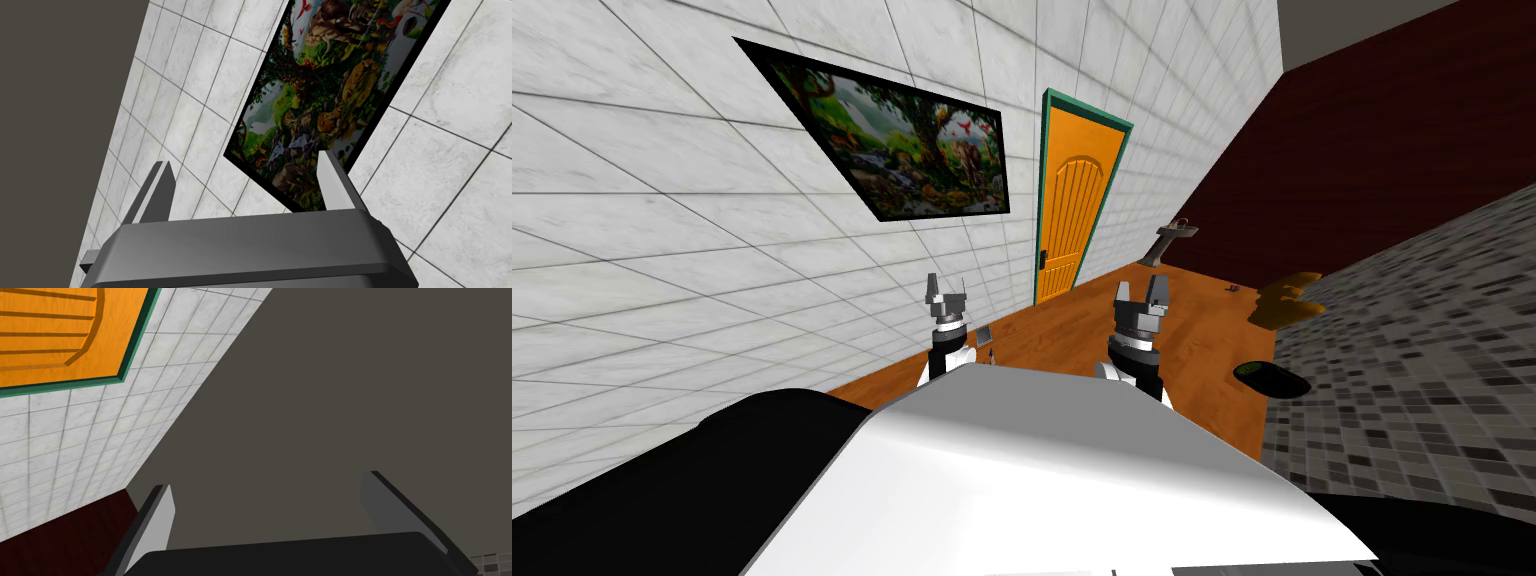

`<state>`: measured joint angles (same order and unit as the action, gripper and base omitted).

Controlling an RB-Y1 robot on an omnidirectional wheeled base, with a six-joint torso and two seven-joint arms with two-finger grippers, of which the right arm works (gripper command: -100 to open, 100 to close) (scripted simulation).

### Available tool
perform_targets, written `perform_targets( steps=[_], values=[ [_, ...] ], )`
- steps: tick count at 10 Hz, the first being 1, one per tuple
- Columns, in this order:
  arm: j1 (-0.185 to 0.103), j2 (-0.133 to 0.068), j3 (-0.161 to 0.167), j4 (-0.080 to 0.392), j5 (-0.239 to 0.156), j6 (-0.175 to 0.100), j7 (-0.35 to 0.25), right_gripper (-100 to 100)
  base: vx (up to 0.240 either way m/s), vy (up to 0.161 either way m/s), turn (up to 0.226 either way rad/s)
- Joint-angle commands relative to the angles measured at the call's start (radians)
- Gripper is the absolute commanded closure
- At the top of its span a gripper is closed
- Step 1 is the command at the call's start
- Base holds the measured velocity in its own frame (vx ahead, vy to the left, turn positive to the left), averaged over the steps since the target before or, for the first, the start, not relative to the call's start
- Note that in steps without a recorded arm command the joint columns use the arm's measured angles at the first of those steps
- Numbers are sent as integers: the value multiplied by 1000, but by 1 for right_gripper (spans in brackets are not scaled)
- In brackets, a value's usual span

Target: Pull the door open

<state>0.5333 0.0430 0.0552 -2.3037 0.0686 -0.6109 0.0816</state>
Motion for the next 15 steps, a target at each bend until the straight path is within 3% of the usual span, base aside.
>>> perform_targets(
  steps=[1, 15],
  values=[
    [-13, -19, 7, 25, -17, 4, 37, -100, 32, 84, 49],
    [-119, -139, 62, 224, -155, 32, 324, -100, 92, -39, 67]
  ],
)
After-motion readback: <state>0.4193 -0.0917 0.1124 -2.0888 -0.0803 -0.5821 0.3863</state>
